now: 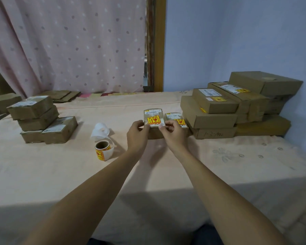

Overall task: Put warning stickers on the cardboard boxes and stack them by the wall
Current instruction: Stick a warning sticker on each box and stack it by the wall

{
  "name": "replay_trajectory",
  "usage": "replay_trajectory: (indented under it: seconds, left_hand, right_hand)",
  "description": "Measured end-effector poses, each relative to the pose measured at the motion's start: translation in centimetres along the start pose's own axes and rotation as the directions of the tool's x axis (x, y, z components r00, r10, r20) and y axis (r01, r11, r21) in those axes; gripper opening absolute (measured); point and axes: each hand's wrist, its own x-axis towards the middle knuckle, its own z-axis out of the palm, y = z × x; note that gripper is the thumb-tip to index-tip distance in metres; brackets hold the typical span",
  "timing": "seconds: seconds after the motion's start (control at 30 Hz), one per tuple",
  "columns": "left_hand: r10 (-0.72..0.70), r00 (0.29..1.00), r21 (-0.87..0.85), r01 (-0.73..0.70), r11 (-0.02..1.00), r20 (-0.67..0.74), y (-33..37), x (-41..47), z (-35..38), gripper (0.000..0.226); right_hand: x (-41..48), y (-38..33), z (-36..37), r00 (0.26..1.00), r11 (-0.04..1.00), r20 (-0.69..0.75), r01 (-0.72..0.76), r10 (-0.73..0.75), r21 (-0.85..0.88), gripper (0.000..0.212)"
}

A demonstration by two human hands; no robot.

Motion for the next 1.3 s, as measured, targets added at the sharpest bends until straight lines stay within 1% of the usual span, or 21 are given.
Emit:
replay_trajectory:
  seconds: [0.07,0.13,0.2,0.27,0.3,0.4,0.5,0.63,0.77,0.9,1.07,1.17,1.23,1.3]
  left_hand:
    - [0.031,0.997,-0.037,-0.029,0.999,0.068,0.3,0.1,1.1,0.035]
    - [0.050,0.988,-0.063,-0.041,0.997,0.144,0.4,0.3,2.3,0.042]
    - [0.048,0.981,-0.067,-0.036,0.997,0.185,0.4,0.4,3.8,0.048]
    - [0.040,0.980,-0.084,-0.024,0.996,0.196,0.5,0.4,5.1,0.048]
    - [0.035,0.980,-0.095,-0.016,0.995,0.195,0.5,0.4,5.7,0.047]
    - [0.039,0.980,-0.113,-0.016,0.993,0.196,0.4,0.6,7.0,0.045]
    - [0.041,0.975,-0.117,-0.016,0.993,0.216,0.4,0.7,8.0,0.045]
    - [0.053,0.972,-0.101,-0.030,0.994,0.231,0.2,0.5,9.1,0.045]
    - [0.052,0.968,-0.073,-0.035,0.997,0.247,-0.1,0.6,9.7,0.045]
    - [0.052,0.974,-0.029,-0.047,0.998,0.220,0.1,0.7,10.0,0.043]
    - [0.069,0.969,0.036,-0.080,0.996,0.238,0.0,1.0,9.8,0.043]
    - [0.069,0.963,0.073,-0.091,0.993,0.261,0.2,1.1,9.3,0.045]
    - [0.066,0.957,0.109,-0.100,0.989,0.282,0.6,1.3,8.6,0.048]
    - [0.067,0.954,0.192,-0.127,0.973,0.292,0.9,1.8,7.6,0.048]
  right_hand:
    - [0.6,0.3,-1.0,0.999,0.999,-0.034,-0.001,0.000,-0.033,0.028]
    - [1.1,1.0,-2.0,0.997,0.997,-0.079,-0.003,-0.003,-0.072,0.027]
    - [1.5,1.4,-2.8,0.994,0.995,-0.106,-0.036,0.026,-0.091,0.028]
    - [1.6,1.4,-3.6,0.991,0.990,-0.120,-0.070,0.056,-0.119,0.030]
    - [1.8,1.5,-3.9,0.990,0.987,-0.125,-0.076,0.058,-0.142,0.034]
    - [1.7,1.7,-4.5,0.989,0.970,-0.146,-0.024,-0.012,-0.240,0.047]
    - [1.6,2.3,-4.9,0.984,0.931,-0.164,-0.003,-0.061,-0.365,0.053]
    - [1.3,3.0,-5.1,0.979,0.916,-0.176,0.023,-0.102,-0.401,0.056]
    - [1.0,3.5,-5.7,0.974,0.893,-0.152,0.086,-0.169,-0.442,0.052]
    - [1.0,3.8,-5.7,0.984,0.900,-0.107,0.086,-0.144,-0.428,0.055]
    - [0.9,3.7,-5.6,0.988,0.914,-0.086,0.085,-0.129,-0.398,0.060]
    - [0.6,3.9,-5.3,0.991,0.917,-0.078,0.069,-0.107,-0.393,0.056]
    - [0.3,3.8,-5.2,0.994,0.909,-0.034,0.083,-0.106,-0.409,0.051]
    - [0.2,3.3,-5.1,0.994,0.899,0.024,0.103,-0.103,-0.425,0.046]
